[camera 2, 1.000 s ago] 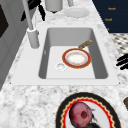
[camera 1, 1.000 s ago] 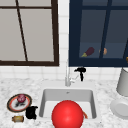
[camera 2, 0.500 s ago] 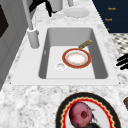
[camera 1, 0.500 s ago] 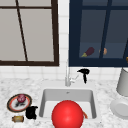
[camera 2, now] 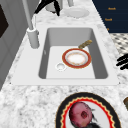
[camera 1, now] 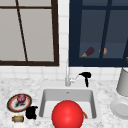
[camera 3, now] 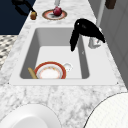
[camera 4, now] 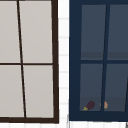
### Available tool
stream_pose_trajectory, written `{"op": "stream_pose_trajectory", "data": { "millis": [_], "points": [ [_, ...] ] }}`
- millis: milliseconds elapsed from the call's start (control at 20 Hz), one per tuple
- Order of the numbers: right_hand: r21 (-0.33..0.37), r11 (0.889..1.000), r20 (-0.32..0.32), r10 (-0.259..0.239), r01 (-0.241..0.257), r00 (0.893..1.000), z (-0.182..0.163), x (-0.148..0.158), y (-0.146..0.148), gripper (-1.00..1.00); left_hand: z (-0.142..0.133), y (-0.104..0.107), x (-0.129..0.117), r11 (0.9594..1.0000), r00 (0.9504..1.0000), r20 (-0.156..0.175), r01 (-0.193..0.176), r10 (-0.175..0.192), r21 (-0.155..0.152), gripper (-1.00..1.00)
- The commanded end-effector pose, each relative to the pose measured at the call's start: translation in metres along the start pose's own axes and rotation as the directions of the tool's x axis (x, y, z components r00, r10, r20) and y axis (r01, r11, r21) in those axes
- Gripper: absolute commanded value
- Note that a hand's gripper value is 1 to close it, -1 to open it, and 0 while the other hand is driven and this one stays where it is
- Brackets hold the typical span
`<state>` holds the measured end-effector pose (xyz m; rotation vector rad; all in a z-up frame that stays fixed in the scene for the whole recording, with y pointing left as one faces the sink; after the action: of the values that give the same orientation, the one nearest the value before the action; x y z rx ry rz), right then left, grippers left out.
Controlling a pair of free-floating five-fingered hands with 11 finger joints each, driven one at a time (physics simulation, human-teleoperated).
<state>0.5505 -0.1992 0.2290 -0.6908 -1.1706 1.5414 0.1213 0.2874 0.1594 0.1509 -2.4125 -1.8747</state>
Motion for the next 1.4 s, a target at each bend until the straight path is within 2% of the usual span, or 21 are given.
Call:
{"op": "stream_pose_trajectory", "data": {
  "millis": [0,150,350,600,750,850,1150,1350],
  "points": [
    [0.006,1.000,-0.030,-0.015,0.015,0.999,-0.001,0.003,0.004,-1.00,0.000,0.000,0.000,1.0000,1.0000,0.000,0.000,0.000,0.000,0.00],
    [-0.033,0.999,-0.131,-0.038,0.034,0.991,0.003,0.002,0.005,-1.00,0.000,0.000,0.000,1.0000,1.0000,0.000,0.000,0.000,0.000,0.00],
    [-0.044,0.998,-0.203,-0.047,0.039,0.978,0.006,0.006,0.007,-1.00,0.000,0.000,0.000,1.0000,1.0000,0.000,0.000,0.000,0.000,0.00],
    [-0.053,0.998,-0.311,-0.055,0.040,0.949,0.009,0.008,0.008,-1.00,0.000,0.000,0.000,1.0000,1.0000,0.000,0.000,0.000,0.000,0.00],
    [-0.075,0.995,-0.358,-0.083,0.060,0.930,0.014,0.012,0.010,-1.00,0.000,0.000,0.000,1.0000,1.0000,0.000,0.000,0.000,0.000,0.00],
    [-0.086,0.987,-0.329,-0.159,0.138,0.931,0.024,0.014,0.012,-1.00,0.000,0.000,0.000,1.0000,1.0000,0.000,0.000,0.000,0.000,0.00],
    [-0.101,0.980,-0.346,-0.195,0.171,0.918,0.044,0.019,0.017,-1.00,0.000,0.000,0.000,1.0000,1.0000,0.000,0.000,0.000,0.000,0.00],
    [-0.117,0.975,-0.326,-0.219,0.190,0.920,0.056,0.025,0.025,-1.00,0.000,0.000,0.000,1.0000,1.0000,0.000,0.000,0.000,0.000,0.00]
  ]
}}
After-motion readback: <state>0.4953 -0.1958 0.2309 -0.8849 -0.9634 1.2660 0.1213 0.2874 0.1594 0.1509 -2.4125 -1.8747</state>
